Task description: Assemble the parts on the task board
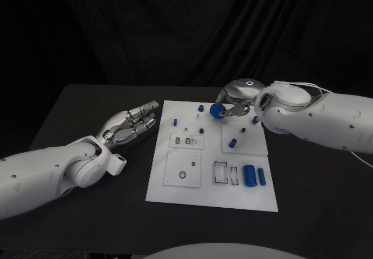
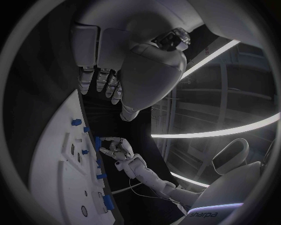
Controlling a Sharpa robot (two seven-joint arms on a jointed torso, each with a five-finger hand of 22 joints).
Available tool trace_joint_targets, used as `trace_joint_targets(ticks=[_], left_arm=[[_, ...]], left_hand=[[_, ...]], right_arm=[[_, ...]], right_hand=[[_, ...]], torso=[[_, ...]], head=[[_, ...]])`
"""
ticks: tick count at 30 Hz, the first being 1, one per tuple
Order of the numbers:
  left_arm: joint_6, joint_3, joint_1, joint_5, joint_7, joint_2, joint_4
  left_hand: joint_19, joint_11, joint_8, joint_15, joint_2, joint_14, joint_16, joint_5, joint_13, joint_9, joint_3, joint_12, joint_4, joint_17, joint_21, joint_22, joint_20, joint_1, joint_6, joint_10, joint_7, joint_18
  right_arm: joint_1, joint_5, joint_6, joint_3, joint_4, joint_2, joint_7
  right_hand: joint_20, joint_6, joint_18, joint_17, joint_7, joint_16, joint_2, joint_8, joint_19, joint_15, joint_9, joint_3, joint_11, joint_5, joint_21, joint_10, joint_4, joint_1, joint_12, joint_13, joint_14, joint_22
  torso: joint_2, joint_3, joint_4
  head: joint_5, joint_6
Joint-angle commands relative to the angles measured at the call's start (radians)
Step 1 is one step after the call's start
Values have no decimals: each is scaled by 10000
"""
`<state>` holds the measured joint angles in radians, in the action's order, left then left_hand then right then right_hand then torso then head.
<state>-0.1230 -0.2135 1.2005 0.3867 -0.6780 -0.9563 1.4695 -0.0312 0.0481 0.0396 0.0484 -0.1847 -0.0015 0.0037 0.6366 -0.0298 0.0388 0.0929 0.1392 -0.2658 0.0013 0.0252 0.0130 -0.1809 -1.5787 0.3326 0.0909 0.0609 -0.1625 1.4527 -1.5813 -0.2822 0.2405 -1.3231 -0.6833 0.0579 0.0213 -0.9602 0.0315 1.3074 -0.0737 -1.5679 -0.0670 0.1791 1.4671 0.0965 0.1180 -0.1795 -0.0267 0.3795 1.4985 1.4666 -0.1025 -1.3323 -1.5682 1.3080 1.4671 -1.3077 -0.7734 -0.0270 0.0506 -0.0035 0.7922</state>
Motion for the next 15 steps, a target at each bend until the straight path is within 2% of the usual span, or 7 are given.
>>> trace_joint_targets(ticks=[1, 10, 15], left_arm=[[149, 6, -7, 51, -947, 40, -22], [203, 6, -7, 51, -938, 164, -83], [212, 6, -7, 51, -927, 188, -94]], left_hand=[[6, 47, 36, 69, -28, 20, -35, 35, 10, 16, -43, -61, 13, -11, -13, 9, -93, -92, 27, -17, 66, -192], [7, 49, 36, 74, -32, 20, -35, 37, 11, 15, -52, -66, 18, -11, -14, 8, -97, -96, 19, -21, 72, -193], [7, 49, 36, 74, -32, 20, -35, 37, 11, 15, -52, -66, 18, -11, -14, 8, -97, -96, 19, -21, 72, -193]], right_arm=[[32, -70, -89, -14, 47, 159, -165], [23, -70, -54, -30, 432, 825, -347], [-31, -70, 114, -33, 740, 1211, -391]], right_hand=[[-18, -171, -117, 2634, 229, -29, 19, 1520, 572, -36, 2978, -1, 92, 42, 63, 1042, -64, 126, -26, 2628, 1037, -2284], [-10, -149, -123, 2634, 212, -29, 23, 1496, 587, -47, 2978, -6, 105, 45, 83, 1042, -77, 144, -26, 2628, 1037, -2295], [-3, -129, -123, 2634, 202, -29, 25, 1473, 585, -57, 2975, -14, 113, 48, 79, 1042, -78, 148, -26, 2628, 1037, -2294]], torso=[[1, -4, 10], [-20, 10, 45], [-15, 11, 8]], head=[[-23, 21], [-124, 44], [-75, 69]])
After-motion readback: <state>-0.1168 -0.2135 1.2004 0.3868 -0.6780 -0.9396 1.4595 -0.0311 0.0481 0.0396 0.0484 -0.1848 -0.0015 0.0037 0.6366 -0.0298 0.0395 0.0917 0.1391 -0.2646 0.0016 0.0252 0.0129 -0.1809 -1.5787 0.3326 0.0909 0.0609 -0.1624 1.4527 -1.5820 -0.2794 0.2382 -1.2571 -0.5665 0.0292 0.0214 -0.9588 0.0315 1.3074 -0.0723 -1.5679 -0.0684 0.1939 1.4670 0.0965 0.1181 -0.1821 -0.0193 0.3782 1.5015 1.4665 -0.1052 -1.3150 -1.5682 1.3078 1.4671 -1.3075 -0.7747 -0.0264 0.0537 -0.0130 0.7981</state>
